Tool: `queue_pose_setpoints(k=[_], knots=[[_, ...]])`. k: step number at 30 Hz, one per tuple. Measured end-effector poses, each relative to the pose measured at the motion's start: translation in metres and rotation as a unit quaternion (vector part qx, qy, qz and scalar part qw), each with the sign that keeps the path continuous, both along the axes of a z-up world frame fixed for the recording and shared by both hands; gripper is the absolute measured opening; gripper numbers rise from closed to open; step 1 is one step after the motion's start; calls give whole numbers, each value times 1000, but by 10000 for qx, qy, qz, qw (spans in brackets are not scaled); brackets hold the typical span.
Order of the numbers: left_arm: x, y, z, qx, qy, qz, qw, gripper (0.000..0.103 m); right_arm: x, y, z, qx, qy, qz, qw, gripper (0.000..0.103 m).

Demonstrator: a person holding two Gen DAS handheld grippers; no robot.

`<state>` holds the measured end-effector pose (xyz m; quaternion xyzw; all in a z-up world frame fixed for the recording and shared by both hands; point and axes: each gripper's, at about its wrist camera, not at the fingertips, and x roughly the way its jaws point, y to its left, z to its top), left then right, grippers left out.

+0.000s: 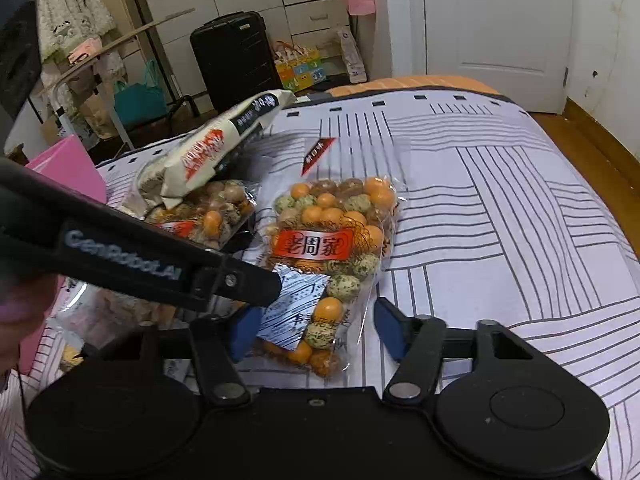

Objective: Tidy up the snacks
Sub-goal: 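Reach the left tool to a clear nut bag and close on it, then lift the nut bag off the bed with the left tool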

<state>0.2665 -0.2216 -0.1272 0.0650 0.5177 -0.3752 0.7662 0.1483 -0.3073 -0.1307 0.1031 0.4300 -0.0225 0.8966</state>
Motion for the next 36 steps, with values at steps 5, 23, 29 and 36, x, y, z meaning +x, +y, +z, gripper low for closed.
queue_pose_setpoints(k=[5, 23, 29, 36], knots=[[11, -8, -15, -50, 374, 98, 9992, 41, 12, -5, -9, 244, 39, 112, 9996, 83], [8, 3, -14, -523, 379, 357, 9973, 64, 3, 5, -9, -578, -58, 156, 9982, 80], [0, -2, -15, -425, 86, 457, 9980, 67, -4, -4, -6, -407, 157, 317, 9985, 87], [-9, -15, -24, -495, 23, 457, 9977, 67, 7, 8, -9, -1187, -63, 632, 9909, 90]])
